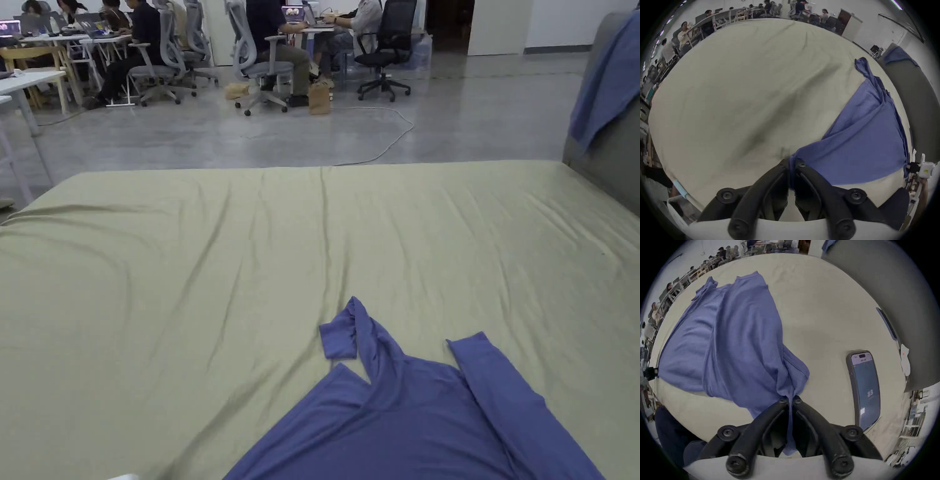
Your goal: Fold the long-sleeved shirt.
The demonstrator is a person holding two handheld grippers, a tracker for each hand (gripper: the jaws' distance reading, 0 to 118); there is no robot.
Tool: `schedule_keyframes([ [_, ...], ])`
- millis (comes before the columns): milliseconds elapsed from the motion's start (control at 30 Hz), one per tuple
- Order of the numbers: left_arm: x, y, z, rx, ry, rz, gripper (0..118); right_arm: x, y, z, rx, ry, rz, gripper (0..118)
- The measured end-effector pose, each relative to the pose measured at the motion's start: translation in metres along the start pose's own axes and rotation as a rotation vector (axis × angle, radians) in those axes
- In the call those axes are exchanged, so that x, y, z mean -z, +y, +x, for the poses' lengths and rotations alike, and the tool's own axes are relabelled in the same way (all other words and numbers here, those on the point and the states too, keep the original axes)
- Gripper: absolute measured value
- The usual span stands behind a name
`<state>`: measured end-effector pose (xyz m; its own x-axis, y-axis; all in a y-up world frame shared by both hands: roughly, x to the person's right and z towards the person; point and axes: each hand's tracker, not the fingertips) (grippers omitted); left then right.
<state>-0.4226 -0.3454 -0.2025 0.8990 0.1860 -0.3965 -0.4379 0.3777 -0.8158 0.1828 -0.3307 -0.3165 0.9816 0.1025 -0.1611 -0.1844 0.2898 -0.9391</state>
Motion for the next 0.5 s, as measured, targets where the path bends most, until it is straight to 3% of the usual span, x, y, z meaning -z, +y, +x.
schedule_keyframes([
  [100, -0.004, 0.008, -0.002, -0.068, -0.010, -0.004, 17, -0.003, 0.009, 0.007, 0.023, 0.010, -0.025, 11],
  [133, -0.011, 0.011, -0.001, -0.062, -0.013, 0.002, 40, -0.010, 0.009, 0.008, 0.025, -0.001, -0.028, 30],
  [200, -0.036, 0.011, 0.006, -0.028, -0.045, 0.047, 101, -0.035, 0.008, 0.008, -0.053, -0.082, 0.029, 84],
  [233, -0.057, 0.007, 0.012, -0.001, -0.051, 0.108, 118, -0.054, 0.005, 0.009, -0.100, -0.102, 0.083, 102],
  [300, -0.095, -0.006, 0.025, 0.054, -0.079, 0.255, 118, -0.092, 0.002, 0.006, -0.126, -0.110, 0.190, 103],
  [400, -0.123, -0.029, 0.044, 0.094, -0.058, 0.280, 118, -0.135, -0.006, -0.005, -0.097, -0.057, 0.311, 103],
  [433, -0.127, -0.038, 0.049, 0.101, -0.053, 0.254, 106, -0.143, -0.010, -0.012, -0.062, -0.024, 0.351, 99],
  [467, -0.128, -0.050, 0.053, 0.100, -0.055, 0.208, 62, -0.148, -0.014, -0.017, -0.026, 0.015, 0.388, 80],
  [500, -0.129, -0.062, 0.059, 0.079, -0.044, 0.218, 0, -0.151, -0.019, -0.025, -0.009, 0.048, 0.415, 39],
])
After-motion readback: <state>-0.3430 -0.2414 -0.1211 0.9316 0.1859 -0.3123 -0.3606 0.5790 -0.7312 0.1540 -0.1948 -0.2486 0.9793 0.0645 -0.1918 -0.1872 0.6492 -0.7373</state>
